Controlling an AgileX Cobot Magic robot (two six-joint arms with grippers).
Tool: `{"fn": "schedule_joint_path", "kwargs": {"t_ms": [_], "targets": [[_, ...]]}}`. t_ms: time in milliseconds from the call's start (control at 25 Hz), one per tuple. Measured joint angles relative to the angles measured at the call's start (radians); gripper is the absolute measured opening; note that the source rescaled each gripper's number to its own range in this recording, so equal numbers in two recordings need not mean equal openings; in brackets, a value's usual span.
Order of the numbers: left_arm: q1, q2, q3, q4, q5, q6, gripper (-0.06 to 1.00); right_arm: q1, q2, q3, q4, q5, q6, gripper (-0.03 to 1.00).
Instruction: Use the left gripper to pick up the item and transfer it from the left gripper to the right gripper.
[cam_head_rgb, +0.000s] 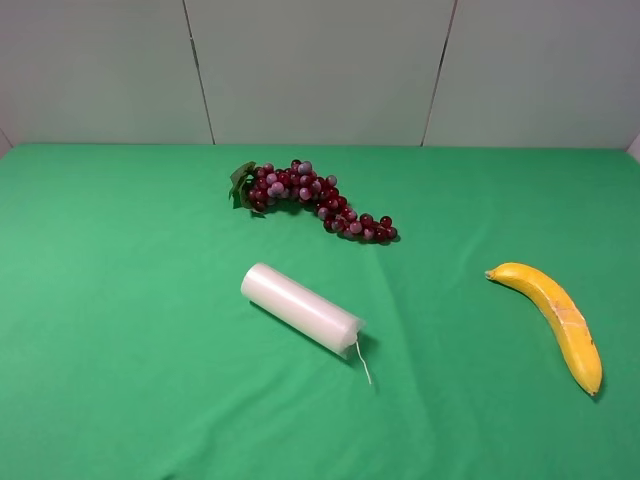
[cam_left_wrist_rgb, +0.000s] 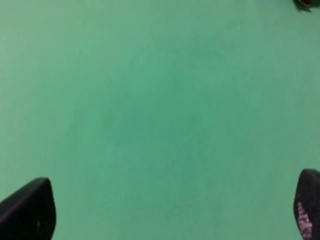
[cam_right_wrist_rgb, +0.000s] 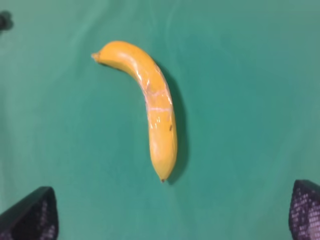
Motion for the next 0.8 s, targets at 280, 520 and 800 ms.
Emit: {"fn": "schedule_joint_path", "kwargs": {"t_ms": [280,520,800], "targets": [[0.0,0.0,0.0,0.0,0.0,0.0,0.92,0.0,-0.122,-0.001,0.002,-0.007,0.0,1.0],[0.0,0.0,0.0,0.0,0.0,0.0,0.92,0.0,-0.291,0.059,-0.009,-0.081,0.0,1.0],[0.0,0.0,0.0,0.0,0.0,0.0,0.92,0.003,-0.352,0.139,-0.013,-0.117,0.003,1.0]]}}
